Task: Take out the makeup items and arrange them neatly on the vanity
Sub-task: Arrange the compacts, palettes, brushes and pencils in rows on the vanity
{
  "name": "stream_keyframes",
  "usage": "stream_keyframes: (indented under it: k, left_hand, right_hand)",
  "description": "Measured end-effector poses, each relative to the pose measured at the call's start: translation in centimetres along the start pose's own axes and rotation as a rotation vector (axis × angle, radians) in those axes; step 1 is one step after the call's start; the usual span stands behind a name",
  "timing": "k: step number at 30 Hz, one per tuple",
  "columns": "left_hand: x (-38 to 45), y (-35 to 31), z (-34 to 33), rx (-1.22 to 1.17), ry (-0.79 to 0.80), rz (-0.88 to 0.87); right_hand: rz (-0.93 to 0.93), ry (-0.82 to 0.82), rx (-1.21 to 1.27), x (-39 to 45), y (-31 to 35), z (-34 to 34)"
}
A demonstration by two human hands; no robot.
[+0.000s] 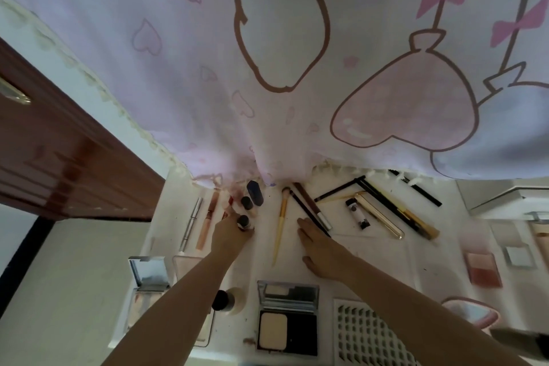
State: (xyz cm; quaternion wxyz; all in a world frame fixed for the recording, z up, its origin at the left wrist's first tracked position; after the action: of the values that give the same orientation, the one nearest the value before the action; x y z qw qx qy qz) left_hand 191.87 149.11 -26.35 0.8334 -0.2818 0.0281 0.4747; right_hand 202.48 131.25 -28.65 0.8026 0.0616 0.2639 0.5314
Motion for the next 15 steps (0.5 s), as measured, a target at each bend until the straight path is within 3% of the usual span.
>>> stream_keyframes:
  k: [9, 15]
  left_hand:
    - [-0.1, -0.1, -0.1, 0.003, -0.013, -0.023]
    - [-0.4, -0.2, 0.3, 0.068, 0.019, -0.023]
  right_hand:
    - [0.000, 0.032, 0.021, 0.0, -0.1, 0.3]
    - [0.031, -0.048, 0.065, -1.2, -0.7, 1.1]
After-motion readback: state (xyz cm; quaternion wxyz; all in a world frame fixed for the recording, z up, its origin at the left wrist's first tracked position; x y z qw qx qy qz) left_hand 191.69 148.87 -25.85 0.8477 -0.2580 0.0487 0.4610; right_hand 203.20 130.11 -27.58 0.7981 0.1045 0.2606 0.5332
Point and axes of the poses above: each hand's wrist, its own x-axis towards the middle knuckle, its own z-axis out of the back of the hand, y = z × x, the point moved 1 cm from there along x, towards the middle knuckle, and after that the axes turned 6 degrees about -y, right-handed, at the moved point
